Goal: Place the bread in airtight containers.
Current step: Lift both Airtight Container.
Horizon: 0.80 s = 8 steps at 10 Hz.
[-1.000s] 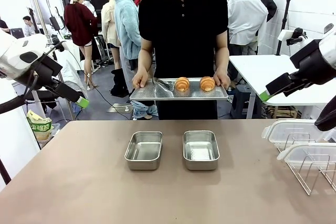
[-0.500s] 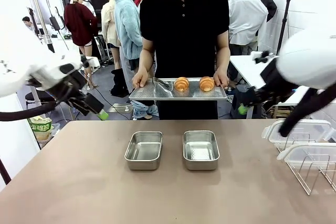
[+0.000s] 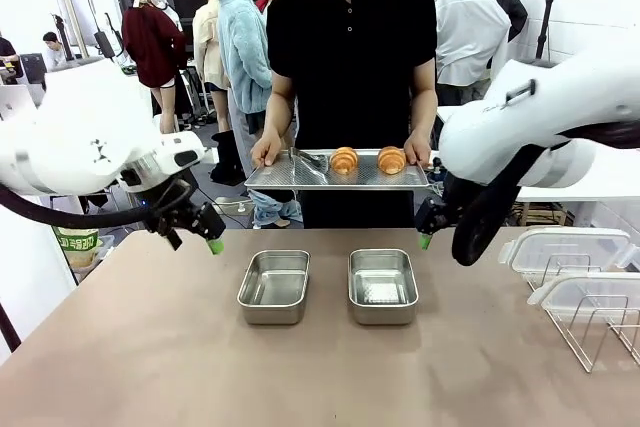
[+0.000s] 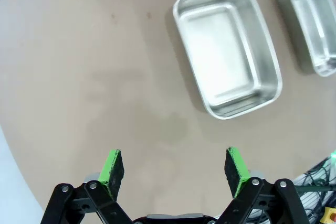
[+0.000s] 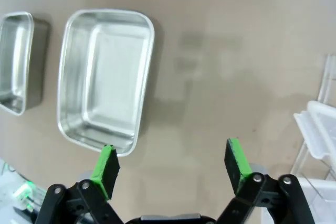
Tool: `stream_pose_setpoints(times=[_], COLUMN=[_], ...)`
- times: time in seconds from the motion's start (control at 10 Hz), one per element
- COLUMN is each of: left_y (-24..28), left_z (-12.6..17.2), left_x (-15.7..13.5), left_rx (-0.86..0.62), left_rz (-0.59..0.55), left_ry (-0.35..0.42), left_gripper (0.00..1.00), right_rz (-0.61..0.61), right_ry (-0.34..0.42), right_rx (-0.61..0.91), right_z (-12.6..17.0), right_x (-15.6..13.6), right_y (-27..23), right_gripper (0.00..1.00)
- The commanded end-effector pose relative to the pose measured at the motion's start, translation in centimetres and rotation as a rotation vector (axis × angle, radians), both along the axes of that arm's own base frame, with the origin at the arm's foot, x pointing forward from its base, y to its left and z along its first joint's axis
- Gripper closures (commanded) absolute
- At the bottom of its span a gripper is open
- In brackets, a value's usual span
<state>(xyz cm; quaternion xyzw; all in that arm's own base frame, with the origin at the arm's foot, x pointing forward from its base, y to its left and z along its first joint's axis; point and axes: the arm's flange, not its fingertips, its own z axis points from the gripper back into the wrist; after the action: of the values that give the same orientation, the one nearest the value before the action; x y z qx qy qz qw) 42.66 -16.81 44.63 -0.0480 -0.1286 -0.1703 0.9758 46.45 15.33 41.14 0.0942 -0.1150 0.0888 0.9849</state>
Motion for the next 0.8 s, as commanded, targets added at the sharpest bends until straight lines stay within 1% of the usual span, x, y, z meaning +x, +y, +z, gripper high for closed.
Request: stream_pose_setpoints(times=[0.0,0.1,0.2,0.3,0.5,0.6,0.7], left_y=[-1.0,-1.1,-0.1,-0.4,-0.4,-1.7,-3.6], left_z=[-0.2,-0.8,0.4,-1.6,-1.2,-1.7,-2.4], left_x=[0.7,1.1,0.4,0.6,0.6,1.7,2.6], left_rx=[0.091,0.091,0.056,0.066,0.064,0.072,0.083], left_rz=[0.044,0.05,0.058,0.028,0.034,0.068,0.07], left_ry=[0.041,0.049,0.025,0.038,0.035,0.061,0.069], left_gripper=[0.0,0.0,0.0,0.0,0.0,0.0,0.0], right_rz=[-0.048,-0.049,-0.015,-0.015,-0.025,-0.035,-0.045], right_ry=[0.007,-0.007,0.013,0.013,0.01,0.018,0.011], right_rx=[-0.061,-0.069,-0.021,-0.021,-0.038,-0.077,-0.088], right_z=[0.0,0.1,-0.7,-0.7,-0.7,-1.1,-1.3], right_x=[0.5,0.7,0.4,0.4,0.5,1.3,2.2], right_y=[0.7,0.5,0.2,0.2,0.3,2.1,3.5], right_gripper=[0.0,0.0,0.0,0.0,0.0,0.0,0.0])
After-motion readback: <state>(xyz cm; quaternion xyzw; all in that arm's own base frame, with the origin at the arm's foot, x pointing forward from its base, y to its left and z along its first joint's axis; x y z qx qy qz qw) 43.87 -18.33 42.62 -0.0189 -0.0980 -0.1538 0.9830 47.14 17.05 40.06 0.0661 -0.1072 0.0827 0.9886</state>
